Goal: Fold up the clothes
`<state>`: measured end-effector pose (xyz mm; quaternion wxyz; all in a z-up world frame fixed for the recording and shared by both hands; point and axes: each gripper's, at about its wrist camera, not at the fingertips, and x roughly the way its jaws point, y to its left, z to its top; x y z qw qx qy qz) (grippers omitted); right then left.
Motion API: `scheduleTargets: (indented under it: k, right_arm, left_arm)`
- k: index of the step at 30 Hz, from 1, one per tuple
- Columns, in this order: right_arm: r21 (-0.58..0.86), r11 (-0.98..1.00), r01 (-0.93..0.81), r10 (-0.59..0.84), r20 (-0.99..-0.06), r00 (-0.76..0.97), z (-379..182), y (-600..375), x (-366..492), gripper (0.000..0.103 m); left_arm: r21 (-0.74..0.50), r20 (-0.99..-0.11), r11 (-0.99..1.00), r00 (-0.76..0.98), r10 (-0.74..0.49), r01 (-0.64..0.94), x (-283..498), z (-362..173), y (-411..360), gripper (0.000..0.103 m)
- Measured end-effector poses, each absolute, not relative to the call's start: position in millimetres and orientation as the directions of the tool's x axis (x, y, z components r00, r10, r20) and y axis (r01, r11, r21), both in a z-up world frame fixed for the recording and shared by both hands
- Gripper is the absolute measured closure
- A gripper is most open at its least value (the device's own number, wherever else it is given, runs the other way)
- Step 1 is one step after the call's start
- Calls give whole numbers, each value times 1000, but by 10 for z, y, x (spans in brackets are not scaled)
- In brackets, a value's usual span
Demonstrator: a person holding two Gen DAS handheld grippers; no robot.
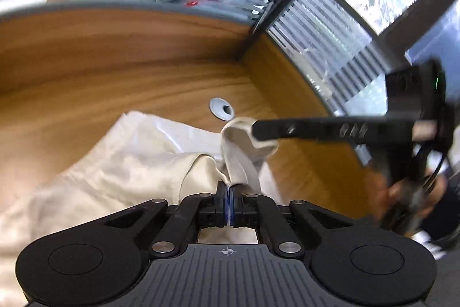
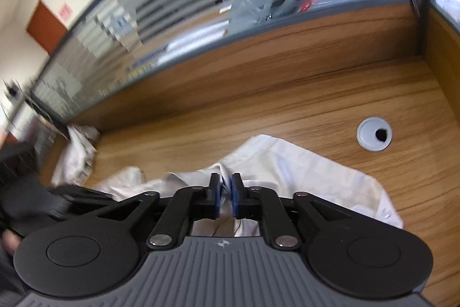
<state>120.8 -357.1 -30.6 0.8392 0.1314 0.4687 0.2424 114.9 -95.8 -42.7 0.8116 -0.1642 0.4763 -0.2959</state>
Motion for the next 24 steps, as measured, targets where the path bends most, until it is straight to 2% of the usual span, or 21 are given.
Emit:
scheduleTargets:
  k: [5,12,21,22,23,24]
  right_arm:
    - [361,853,-378,510,-729,456,-175,-3468,1062,80]
    - [362,776,-517,585,-720,373,-128,-3328,837,80]
    - [246,740,-625,539,-774,333,-571,-2853,969,80]
    - [232,739,-633,529,-781,331,-611,-2819,998,83]
    - [224,734,-641,524,-788,324,-646,-2792,1026,97]
    - [227,726,-649,528,-789,314,-656,-2770,1032,103]
  left_arm:
    - [-656,-645,727,350,-679,201,1299,-447,-818,100]
    - [-657,-655,739,370,-659,152,1437,-433,-760,100]
    - [-649,-664,747,373,-648,142,1424,-363,-746,99]
    - [-646,-666,751,378,-642,138,1412,-360,-733,99]
    - [-641,-669,755,385,-636,134,1403,-357,-717,99]
    - [-635,-673,762,394,-626,127,1393,-351,-697,99]
